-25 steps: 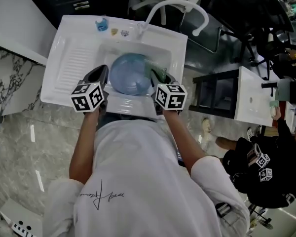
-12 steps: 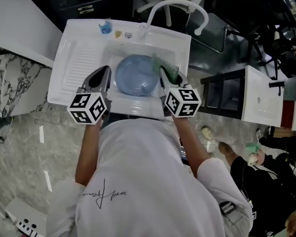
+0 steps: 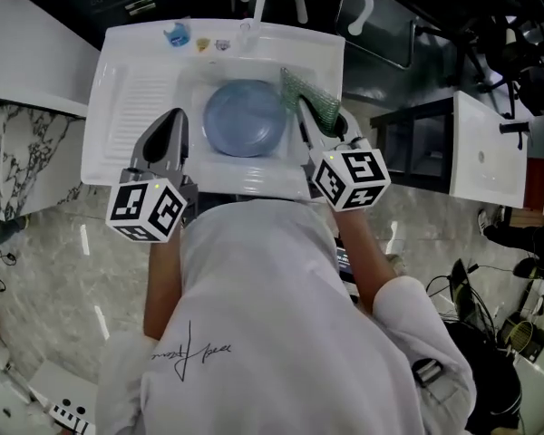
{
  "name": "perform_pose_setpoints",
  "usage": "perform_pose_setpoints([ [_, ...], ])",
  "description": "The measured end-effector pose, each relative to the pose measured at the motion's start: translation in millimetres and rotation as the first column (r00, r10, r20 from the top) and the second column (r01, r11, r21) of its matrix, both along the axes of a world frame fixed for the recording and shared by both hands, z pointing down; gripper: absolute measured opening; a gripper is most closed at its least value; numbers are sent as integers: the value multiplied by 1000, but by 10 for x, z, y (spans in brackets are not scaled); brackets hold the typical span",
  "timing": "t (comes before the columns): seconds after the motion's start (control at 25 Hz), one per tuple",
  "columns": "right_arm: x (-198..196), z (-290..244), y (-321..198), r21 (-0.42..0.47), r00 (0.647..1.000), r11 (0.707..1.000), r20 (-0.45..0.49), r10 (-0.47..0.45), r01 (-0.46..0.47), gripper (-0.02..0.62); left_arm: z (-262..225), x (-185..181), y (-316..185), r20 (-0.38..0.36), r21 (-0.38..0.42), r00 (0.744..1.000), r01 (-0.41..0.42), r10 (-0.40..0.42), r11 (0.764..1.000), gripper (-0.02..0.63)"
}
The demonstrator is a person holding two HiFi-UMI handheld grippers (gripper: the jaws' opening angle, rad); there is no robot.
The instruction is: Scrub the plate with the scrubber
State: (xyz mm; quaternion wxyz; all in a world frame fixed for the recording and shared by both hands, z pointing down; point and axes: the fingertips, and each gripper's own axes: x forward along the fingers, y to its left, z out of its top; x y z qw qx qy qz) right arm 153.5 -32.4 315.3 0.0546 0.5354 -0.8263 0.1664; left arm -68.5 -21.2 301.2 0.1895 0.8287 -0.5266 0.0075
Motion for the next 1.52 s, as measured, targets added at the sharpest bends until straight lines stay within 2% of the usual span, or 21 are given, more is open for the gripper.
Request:
perform_pose_setpoints([
  [0.12,48,-115,32,31,1000,1000,8,-1,1,72,-60,63,17,-17,8,1000,2,-2,1000,54],
  [0.4,8,-414,48,121,999,991,8,-52,51,69,-245,82,77,43,40,999,-4,3,999,54],
  [0.76,22,-385,29,108,998,992,-13,-69,70,64,-335,-25,24,20,60,999,44,-45,997,54],
  [1.52,-44,-423,98,115,996,990,-49,-75,80,64,-242,-88,30,22,44,998,57,-58,997,54],
])
